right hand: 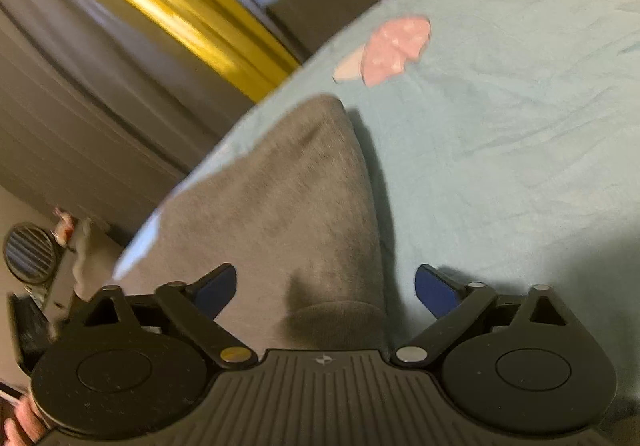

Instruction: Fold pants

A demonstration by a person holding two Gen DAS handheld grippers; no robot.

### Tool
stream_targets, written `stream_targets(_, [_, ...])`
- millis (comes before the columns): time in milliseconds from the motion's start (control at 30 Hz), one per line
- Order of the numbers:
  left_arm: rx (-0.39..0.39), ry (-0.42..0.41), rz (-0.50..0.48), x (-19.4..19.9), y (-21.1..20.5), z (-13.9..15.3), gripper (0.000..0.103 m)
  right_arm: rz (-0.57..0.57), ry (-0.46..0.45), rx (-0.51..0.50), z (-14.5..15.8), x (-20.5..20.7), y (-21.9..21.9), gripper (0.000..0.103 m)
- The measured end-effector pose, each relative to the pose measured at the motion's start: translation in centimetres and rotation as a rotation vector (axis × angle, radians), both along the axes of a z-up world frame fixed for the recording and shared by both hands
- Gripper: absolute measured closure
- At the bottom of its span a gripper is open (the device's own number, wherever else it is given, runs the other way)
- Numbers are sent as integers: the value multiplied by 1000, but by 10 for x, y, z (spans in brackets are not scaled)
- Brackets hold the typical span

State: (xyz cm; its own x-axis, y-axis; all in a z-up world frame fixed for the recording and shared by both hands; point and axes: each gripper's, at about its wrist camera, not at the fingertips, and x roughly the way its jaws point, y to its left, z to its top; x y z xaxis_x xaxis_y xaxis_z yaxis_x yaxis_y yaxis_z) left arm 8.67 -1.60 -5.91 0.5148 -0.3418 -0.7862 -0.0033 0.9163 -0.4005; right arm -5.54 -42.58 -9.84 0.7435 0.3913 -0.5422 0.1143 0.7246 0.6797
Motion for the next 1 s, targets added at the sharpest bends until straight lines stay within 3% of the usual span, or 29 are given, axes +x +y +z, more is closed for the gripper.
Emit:
stream_targets(67, [13, 1, -19, -12, -1, -5, 43, -11, -17, 21, 6, -8, 1, 47])
stream_targets(167, [-15, -5, -2, -25, 3, -15, 43, -56, 49, -31, 9, -15, 7, 56])
stream_targets(267, [-62, -16, 9, -29, 8, -11, 45, -63, 140, -3, 5, -21, 12, 56])
stream_targets(533, [-70, -12, 10, -37, 12, -15, 45, -23, 170, 193, -13, -14, 32, 52])
stream_targets(600, [-65, -16, 6, -39, 13, -15, 45, -37, 164, 184, -10, -12, 42, 51])
stream_targets(667, [-58, -16, 0, -38, 11, -15, 45, -76, 136, 129, -1, -10, 49, 36])
stream_targets(733, [-54, -15, -2, -38, 11, -15, 45, -116, 127, 76, 0, -8, 52, 37])
stream_targets(833, [-45, -14, 2, -35, 6, -16, 45, -194, 154, -41, -6, -13, 48, 85])
stream_targets(1000, [-21, -24, 21, -38, 8, -14, 45, -179, 172, -94, -1, -19, 37, 85])
